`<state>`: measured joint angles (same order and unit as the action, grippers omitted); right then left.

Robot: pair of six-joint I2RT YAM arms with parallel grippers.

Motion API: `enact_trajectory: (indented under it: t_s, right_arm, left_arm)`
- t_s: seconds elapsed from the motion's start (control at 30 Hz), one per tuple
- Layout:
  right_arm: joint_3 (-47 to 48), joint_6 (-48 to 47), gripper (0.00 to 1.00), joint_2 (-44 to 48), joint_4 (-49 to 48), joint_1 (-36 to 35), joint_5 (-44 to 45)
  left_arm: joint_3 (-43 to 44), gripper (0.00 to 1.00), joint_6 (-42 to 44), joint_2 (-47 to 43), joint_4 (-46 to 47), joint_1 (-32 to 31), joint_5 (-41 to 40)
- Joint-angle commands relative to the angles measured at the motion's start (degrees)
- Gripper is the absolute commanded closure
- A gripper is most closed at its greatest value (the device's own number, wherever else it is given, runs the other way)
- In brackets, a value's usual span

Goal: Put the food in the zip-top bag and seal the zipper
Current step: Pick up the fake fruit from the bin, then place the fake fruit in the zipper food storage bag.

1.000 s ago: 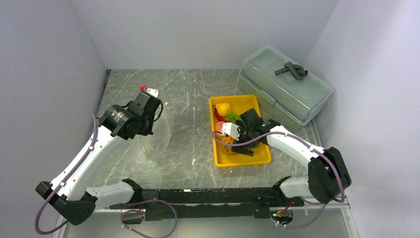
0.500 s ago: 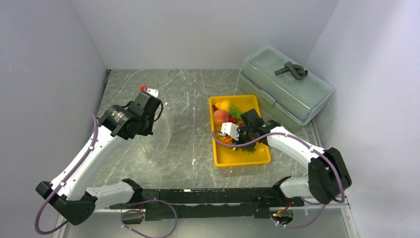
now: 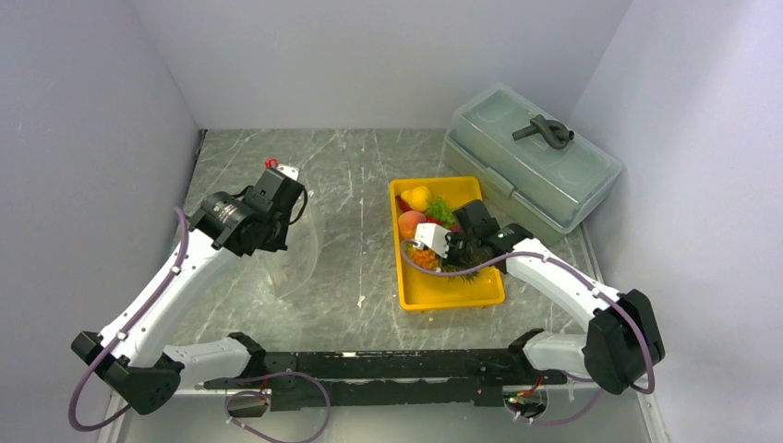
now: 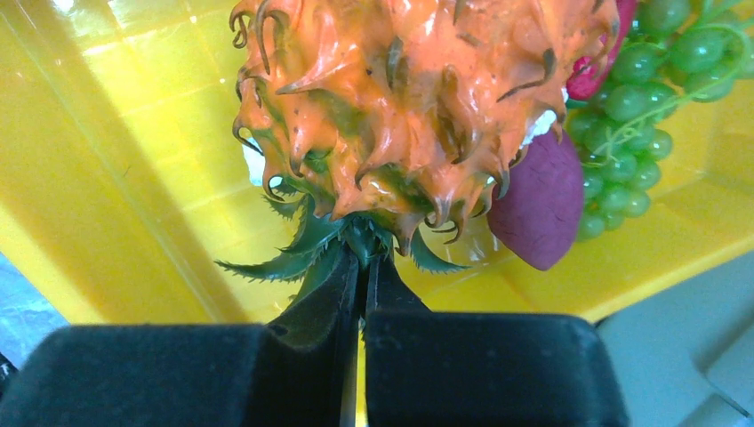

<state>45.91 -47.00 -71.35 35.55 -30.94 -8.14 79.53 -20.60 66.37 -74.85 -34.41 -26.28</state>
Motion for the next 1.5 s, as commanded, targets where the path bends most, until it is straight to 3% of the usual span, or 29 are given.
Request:
enact_trajectory:
  t_s: [0.0, 0.5, 0.97, 1.47]
  right_arm:
    - [5.19, -0.69, 1.0, 2.96, 1.7, 0.18, 1.03]
    - [15.37, 5.09, 1.0, 6.04, 7.74, -0.89, -3.67]
    - [22.75, 16.86, 1.0, 7.45, 8.13, -14.43, -8.1]
    - [32.0, 32.91, 1.0, 2.57, 8.9, -20.7, -17.19]
  left_arm:
    - [1.77, 1.0, 0.12, -0.24, -0.25, 0.14, 0.1]
    - [3.57, 1.0, -0.52, 2.41, -0.41, 0.14, 0.17]
    - [4.32, 1.0, -2.14, 5.58, 1.06, 0.14, 3.37]
    - [4.38, 1.0, -4.39, 7.59, 2.62, 0.18, 5.86]
